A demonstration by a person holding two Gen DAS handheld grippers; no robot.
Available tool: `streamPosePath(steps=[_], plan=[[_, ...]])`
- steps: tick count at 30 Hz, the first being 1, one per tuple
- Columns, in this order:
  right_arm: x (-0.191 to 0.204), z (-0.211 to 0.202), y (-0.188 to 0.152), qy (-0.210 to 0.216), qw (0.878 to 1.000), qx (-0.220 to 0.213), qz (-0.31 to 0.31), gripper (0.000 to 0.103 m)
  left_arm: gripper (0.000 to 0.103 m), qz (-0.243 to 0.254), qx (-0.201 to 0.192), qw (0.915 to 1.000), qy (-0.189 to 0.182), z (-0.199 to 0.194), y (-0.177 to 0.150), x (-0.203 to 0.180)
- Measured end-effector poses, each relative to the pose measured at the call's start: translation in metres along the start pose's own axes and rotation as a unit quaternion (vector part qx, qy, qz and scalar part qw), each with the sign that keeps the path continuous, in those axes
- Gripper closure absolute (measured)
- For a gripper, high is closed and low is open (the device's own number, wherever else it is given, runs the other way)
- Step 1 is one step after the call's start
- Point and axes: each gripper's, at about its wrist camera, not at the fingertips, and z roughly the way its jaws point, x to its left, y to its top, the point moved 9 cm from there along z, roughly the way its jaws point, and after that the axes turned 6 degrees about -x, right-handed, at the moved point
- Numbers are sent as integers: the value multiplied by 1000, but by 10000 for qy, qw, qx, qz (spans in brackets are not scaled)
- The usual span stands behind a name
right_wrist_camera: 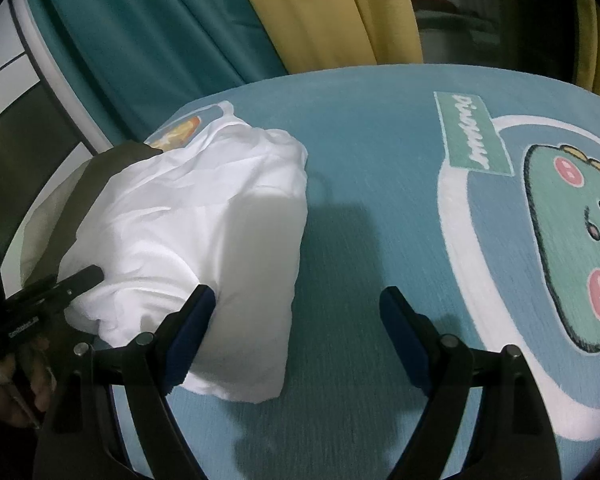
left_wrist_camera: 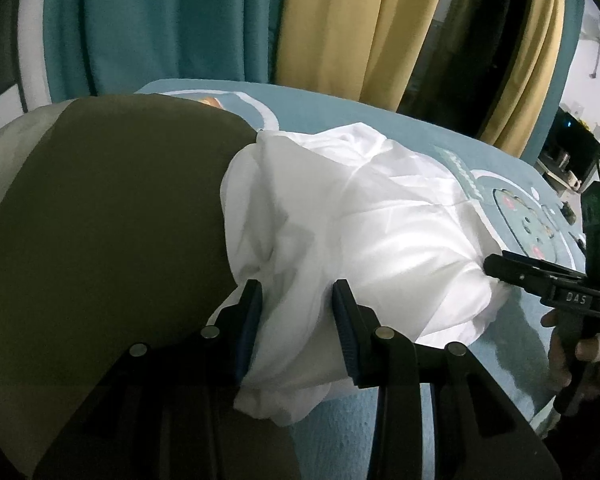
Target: Fold large clothes
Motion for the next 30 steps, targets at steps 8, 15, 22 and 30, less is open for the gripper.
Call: streamPosePath(steps=[8, 15, 22, 30], plan=[[-3, -16, -8, -18, 10000, -31, 68, 19, 65, 24, -244, 9995, 199, -18, -2, 2], [-5, -31, -17, -32, 9999, -81, 83, 19, 65, -56, -395, 9984, 396, -37, -9, 8], [-14, -40, -35, -185, 9998, 46, 97, 19, 65, -99, -522, 9977, 431, -52, -18, -1], [-30, -62, -49, -303, 9994, -15, 184, 19, 65, -41, -553, 9978, 355, -59, -29, -17]])
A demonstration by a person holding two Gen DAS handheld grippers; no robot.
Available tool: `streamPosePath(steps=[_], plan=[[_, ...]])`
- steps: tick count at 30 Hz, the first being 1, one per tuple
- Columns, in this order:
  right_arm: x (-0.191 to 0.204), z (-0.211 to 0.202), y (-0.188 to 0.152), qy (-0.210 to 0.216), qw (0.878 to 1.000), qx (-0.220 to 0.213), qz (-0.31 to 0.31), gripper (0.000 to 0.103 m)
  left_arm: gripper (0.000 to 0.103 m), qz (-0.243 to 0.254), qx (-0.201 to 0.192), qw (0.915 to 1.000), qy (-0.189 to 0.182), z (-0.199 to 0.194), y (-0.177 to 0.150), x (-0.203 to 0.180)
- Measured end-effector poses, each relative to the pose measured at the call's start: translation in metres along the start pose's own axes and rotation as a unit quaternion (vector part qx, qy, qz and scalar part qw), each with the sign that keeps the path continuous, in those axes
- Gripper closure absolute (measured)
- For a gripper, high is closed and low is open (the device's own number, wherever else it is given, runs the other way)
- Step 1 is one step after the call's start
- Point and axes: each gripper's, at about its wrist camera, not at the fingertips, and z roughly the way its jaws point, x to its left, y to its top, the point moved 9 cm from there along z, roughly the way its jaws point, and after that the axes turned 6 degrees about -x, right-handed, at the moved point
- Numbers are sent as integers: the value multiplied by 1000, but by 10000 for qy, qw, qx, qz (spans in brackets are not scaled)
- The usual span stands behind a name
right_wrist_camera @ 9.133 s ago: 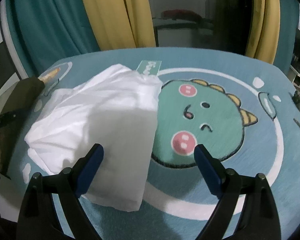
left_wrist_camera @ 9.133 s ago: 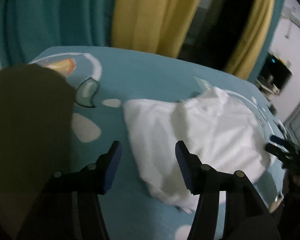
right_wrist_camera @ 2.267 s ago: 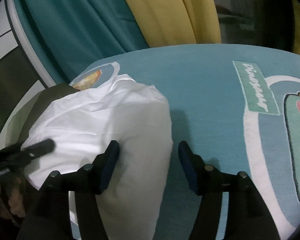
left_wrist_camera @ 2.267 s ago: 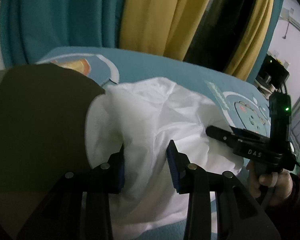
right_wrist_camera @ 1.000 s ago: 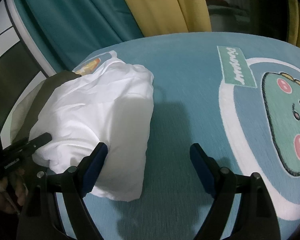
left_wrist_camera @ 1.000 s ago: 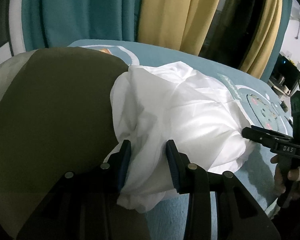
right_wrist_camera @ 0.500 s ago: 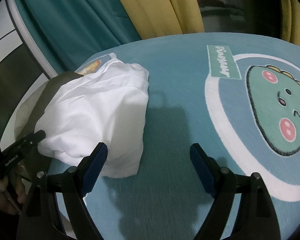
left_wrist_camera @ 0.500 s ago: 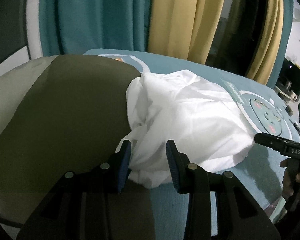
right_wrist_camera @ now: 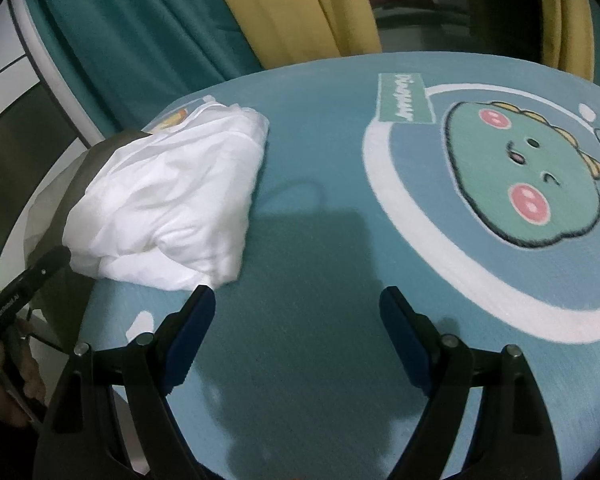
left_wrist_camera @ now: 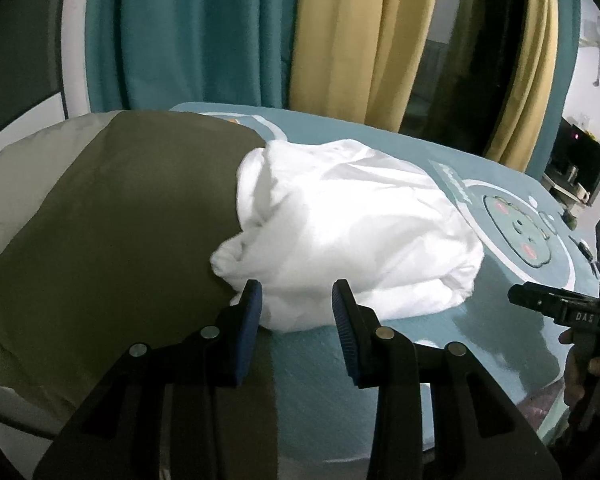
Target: Fold large clothes
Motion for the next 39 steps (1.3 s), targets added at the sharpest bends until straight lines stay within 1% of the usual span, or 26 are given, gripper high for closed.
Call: streamPosePath(steps=[8, 16, 23, 34, 35, 36, 37, 38, 39], plan=[[-20, -14, -11, -110, 9998, -53, 152, 19, 65, 103, 34, 9999, -98, -3, -7, -16], [-37, -34, -19, -251, 9992, -142, 269, 19, 65, 242, 96, 9992, -291, -3, -13, -43], [-60, -56, -26, -473, 9977, -266, 398, 19, 65, 401, 149, 9969, -662, -3, -19, -79], [-96, -89, -31, -931, 9931, -448, 547, 19, 64, 884, -57, 9917, -933, -10, -13, -130], [-99, -92, -31, -965, 9927, -463, 550, 19, 63, 916, -92, 9910, -972, -11, -11, -134], [-102, -96, -31, -1011, 9922, -480, 551, 19, 54, 947, -127, 9904, -996, -13, -9, -137], [-104, -99, -30, -1040, 9918, -494, 546, 19, 47, 968, -165, 9900, -1012, -15, -7, -140], [-105, -103, -29, -1066, 9915, -518, 535, 19, 35, 985, -224, 9895, -1036, -17, -4, -144], [-107, -108, -27, -1107, 9909, -565, 512, 19, 30, 996, -262, 9890, -1058, -18, -2, -147]])
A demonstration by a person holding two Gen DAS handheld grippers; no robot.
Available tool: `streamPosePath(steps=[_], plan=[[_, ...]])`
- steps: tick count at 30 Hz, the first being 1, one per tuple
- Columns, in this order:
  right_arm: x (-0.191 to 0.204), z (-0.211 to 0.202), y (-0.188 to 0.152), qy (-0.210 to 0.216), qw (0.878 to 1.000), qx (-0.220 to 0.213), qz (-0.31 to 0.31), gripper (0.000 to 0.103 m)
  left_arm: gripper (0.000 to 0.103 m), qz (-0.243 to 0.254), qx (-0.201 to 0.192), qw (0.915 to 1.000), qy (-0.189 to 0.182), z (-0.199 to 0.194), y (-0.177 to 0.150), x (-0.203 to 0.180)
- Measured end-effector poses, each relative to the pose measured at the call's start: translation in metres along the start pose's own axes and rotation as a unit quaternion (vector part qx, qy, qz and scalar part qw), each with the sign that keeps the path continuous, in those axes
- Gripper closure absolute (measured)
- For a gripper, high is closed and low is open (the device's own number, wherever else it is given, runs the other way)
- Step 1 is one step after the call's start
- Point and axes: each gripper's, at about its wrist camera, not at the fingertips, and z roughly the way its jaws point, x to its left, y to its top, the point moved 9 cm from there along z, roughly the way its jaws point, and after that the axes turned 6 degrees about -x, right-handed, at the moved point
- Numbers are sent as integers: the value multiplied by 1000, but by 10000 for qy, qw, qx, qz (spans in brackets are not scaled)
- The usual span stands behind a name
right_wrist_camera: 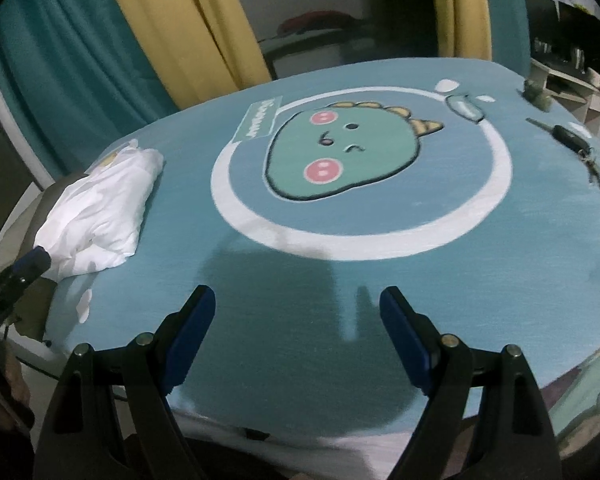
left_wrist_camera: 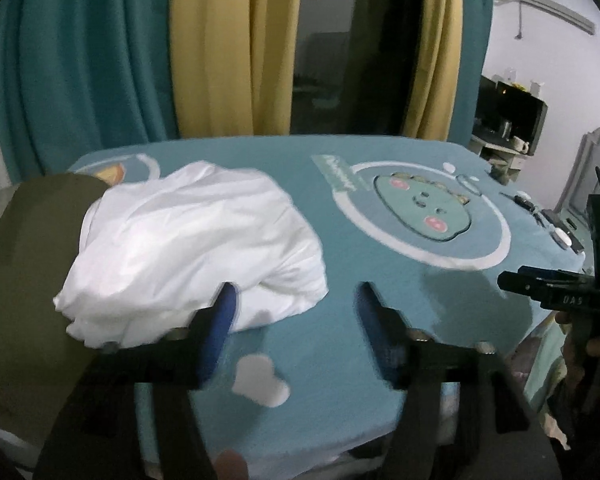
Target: Fold large clothes
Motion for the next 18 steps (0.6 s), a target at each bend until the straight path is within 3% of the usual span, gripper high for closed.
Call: streamPosePath(steps=[3, 5, 18], plan=[[-5, -9, 6, -132, 9998, -128, -47, 16, 28, 77, -69, 9999, 12, -1, 9, -6], [-9, -17, 12, -197, 9994, -259, -64, 4, 27, 101, -140, 9998, 24, -4, 16, -10], [-6, -76, 57, -557, 9922, -1053, -371, 2, 24, 250, -731, 9970, 89, -36, 51, -27]])
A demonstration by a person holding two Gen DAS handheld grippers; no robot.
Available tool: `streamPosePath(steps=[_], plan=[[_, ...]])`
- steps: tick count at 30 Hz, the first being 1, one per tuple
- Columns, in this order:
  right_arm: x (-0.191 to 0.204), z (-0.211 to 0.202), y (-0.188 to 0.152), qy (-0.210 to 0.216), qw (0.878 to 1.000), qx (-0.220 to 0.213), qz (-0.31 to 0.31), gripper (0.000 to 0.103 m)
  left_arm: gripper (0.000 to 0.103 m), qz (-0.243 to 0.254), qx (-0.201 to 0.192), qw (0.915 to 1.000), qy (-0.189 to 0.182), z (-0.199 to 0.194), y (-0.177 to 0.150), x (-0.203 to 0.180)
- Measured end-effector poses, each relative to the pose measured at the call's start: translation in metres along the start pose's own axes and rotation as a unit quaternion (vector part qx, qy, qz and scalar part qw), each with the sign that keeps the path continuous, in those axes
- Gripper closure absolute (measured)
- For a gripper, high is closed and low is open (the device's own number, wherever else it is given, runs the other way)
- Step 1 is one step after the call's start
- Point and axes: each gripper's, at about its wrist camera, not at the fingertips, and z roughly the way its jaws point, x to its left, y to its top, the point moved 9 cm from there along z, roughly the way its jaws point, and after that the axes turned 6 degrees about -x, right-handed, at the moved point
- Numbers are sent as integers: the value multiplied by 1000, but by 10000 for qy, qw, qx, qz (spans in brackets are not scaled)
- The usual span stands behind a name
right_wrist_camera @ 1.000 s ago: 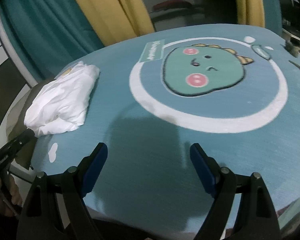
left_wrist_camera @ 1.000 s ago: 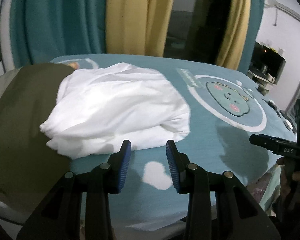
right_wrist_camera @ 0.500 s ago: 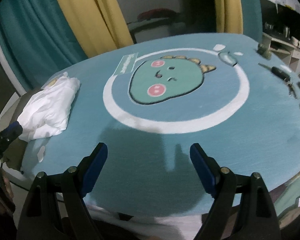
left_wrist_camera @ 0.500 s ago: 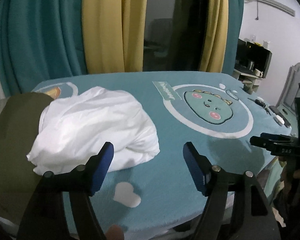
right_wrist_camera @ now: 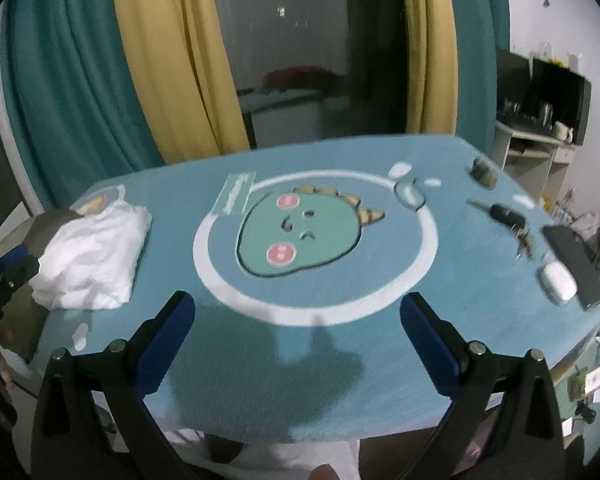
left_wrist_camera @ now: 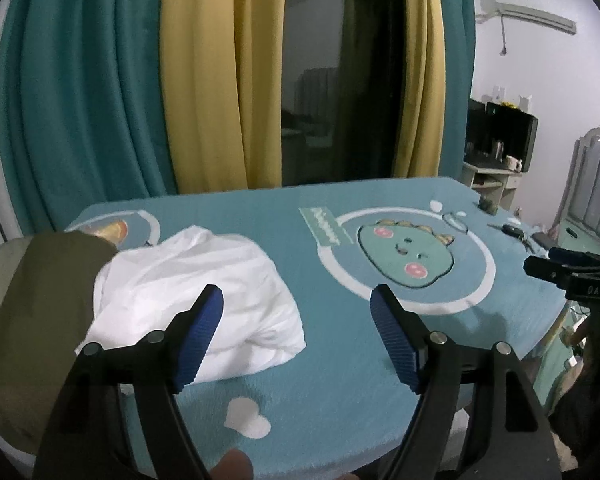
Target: Fold large clothes
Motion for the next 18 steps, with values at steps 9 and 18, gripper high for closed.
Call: streamPosePath(steps=[9, 18], plan=[[7, -48, 41, -6, 9974, -672, -262, 2, 24, 84, -616, 9974, 356, -36, 41, 1], [21, -93, 70, 34, 9913, -1253, -389, 1, 24, 231, -1210, 9906, 597, -74, 72, 0]])
